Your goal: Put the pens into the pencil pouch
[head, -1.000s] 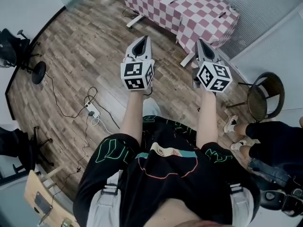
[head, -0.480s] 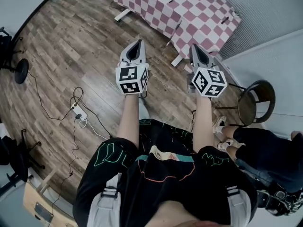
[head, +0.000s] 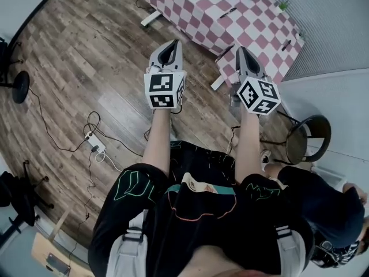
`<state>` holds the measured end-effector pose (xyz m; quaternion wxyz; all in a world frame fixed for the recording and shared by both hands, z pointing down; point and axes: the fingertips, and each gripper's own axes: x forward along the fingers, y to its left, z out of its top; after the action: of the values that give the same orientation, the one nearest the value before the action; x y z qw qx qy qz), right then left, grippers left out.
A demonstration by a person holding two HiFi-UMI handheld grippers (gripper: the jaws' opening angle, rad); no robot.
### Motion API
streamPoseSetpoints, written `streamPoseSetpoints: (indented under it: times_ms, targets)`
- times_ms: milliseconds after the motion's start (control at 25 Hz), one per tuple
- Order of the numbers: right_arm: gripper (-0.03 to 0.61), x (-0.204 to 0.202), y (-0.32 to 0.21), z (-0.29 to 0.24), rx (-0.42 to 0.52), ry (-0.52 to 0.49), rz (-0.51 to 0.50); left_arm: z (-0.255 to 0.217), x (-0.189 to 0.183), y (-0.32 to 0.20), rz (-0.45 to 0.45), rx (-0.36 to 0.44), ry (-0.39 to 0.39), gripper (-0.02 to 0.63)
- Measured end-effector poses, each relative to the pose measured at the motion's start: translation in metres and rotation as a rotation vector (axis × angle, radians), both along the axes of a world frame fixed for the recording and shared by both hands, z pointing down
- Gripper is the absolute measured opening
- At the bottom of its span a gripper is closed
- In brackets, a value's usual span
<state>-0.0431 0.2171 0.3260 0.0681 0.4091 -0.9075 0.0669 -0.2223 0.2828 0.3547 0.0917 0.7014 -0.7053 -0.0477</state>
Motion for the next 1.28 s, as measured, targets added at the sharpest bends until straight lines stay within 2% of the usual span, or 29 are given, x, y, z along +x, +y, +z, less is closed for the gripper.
streamPoseSetpoints:
  times_ms: [200, 560, 760, 1080, 1280]
  targets:
    - [-0.014, -0.044, -0.026, -0.019, 0.046, 0.01, -0.02, -0.01, -0.042, -0.024, -0.027, 0.029, 0.01, -0.005]
    - [-0.013, -0.065, -0.065, -0.046, 0.109, 0.023, 0.006, -0.031, -0.082, -0.06, -0.037, 0.092, 0.019, -0.005]
    - [-0.014, -0.066, -0.077, -0.056, 0.124, 0.006, 0.012, -0.048, -0.072, -0.073, 0.055, 0.117, 0.0, -0.005]
    - [-0.013, -0.043, -0.107, -0.06, 0.14, -0.014, 0.057, -0.049, -0.066, -0.11, 0.073, 0.116, 0.0, -0.005]
    - [-0.012, -0.017, -0.152, -0.061, 0.126, -0.067, 0.121, -0.056, -0.05, -0.15, 0.115, 0.119, -0.047, -0.005]
